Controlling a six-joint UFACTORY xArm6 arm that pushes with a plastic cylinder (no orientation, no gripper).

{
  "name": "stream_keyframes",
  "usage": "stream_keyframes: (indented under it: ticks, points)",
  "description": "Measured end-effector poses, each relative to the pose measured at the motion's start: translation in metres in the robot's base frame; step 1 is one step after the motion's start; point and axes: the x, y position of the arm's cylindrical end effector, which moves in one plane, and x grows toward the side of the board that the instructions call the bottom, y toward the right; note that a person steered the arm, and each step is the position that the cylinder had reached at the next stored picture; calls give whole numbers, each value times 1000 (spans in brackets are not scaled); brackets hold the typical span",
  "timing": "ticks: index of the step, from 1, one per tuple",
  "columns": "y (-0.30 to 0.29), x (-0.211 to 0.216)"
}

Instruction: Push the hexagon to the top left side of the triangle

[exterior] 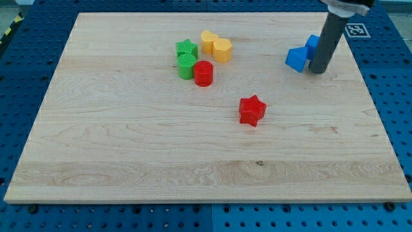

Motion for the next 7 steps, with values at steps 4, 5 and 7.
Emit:
stream_keyframes:
  ticks: [4, 5, 7]
  points:
    - [-18, -38]
    - [-41, -14]
    - [-133, -16]
